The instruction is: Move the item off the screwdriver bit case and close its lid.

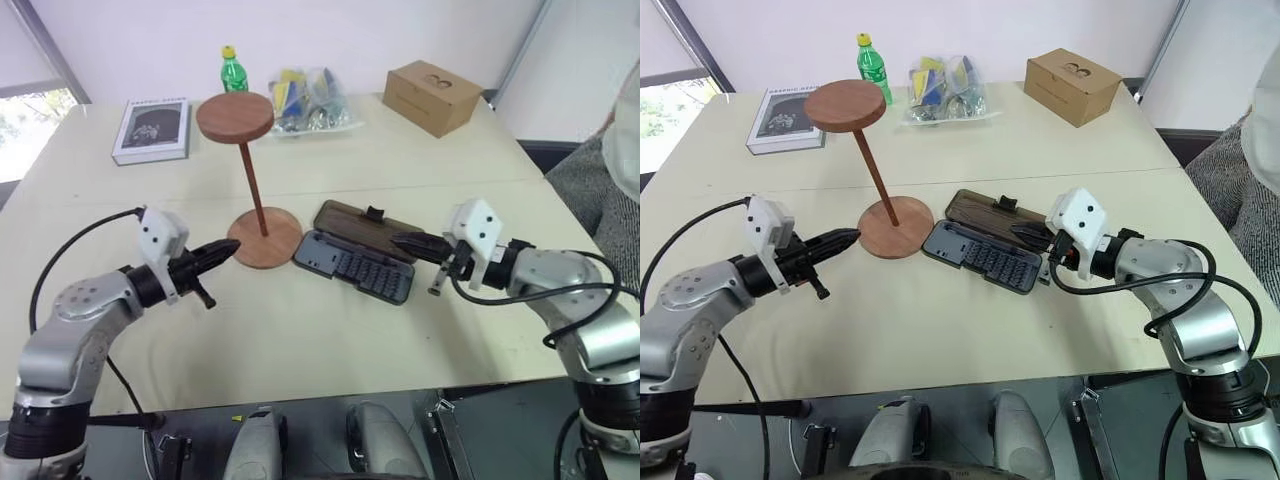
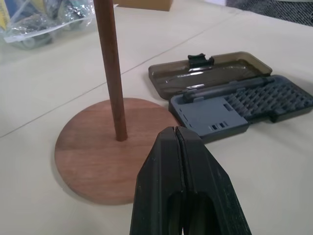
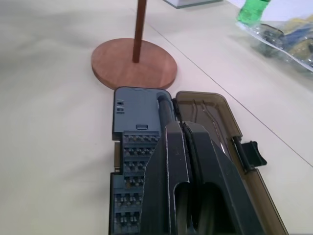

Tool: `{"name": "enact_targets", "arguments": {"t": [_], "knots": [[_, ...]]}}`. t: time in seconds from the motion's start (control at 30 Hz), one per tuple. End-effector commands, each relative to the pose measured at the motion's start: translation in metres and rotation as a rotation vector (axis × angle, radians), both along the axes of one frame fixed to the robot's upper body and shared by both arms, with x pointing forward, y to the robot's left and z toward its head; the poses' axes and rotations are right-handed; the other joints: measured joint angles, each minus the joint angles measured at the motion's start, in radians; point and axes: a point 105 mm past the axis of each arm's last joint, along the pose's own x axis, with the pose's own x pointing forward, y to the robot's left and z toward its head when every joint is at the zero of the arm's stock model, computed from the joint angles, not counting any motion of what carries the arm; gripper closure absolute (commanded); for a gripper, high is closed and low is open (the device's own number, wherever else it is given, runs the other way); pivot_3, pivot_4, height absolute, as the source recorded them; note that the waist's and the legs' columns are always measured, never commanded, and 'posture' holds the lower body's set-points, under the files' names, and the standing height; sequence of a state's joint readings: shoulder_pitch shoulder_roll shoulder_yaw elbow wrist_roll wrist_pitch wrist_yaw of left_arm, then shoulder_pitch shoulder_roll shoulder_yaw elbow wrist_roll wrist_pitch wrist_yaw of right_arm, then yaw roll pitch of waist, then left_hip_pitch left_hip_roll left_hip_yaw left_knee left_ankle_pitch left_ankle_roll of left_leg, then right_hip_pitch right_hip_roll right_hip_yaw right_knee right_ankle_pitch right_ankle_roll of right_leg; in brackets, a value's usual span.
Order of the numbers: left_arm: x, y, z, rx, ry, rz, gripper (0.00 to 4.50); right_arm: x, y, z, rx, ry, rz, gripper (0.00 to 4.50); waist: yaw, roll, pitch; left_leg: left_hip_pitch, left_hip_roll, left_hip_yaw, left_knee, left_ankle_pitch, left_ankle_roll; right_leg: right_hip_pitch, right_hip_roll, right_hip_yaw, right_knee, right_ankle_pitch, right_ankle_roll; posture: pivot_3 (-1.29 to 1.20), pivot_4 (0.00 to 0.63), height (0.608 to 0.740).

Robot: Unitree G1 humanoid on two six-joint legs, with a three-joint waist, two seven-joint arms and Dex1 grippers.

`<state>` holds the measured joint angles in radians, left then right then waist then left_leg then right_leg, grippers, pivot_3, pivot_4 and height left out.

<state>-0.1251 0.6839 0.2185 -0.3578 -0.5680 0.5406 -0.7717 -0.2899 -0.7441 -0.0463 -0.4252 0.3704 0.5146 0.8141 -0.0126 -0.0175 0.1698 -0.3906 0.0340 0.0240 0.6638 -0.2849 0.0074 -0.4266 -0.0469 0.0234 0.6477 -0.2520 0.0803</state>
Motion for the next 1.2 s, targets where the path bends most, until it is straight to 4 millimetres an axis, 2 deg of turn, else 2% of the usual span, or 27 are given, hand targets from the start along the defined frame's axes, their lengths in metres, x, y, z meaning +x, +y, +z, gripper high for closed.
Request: {"name": "enact_targets", "arguments": {"t": [0.03,0.47,1.2], "knots": [[-0.004,-0.003,0.012,0.017,-0.051,-0.025,4.50,-0.003,0.002,0.015,-0.002,-0.060,0.020,4.46,0.000,0.000,0.000,0.000,0.000,0.000,0.000,0.000,0.000,0.000,0.000,0.000,0.000,0.000,0.000,0.00,0.150,0.740],[-0.004,-0.011,0.011,0.010,-0.043,-0.027,4.50,-0.004,0.003,0.014,-0.001,-0.057,0.015,4.46,0.000,0.000,0.000,0.000,0.000,0.000,0.000,0.000,0.000,0.000,0.000,0.000,0.000,0.000,0.000,0.00,0.150,0.740],[0.008,-0.005,0.008,0.027,-0.053,0.017,4.50,-0.003,0.003,0.014,-0.008,-0.064,0.004,4.46,0.000,0.000,0.000,0.000,0.000,0.000,0.000,0.000,0.000,0.000,0.000,0.000,0.000,0.000,0.000,0.00,0.150,0.740]]}}
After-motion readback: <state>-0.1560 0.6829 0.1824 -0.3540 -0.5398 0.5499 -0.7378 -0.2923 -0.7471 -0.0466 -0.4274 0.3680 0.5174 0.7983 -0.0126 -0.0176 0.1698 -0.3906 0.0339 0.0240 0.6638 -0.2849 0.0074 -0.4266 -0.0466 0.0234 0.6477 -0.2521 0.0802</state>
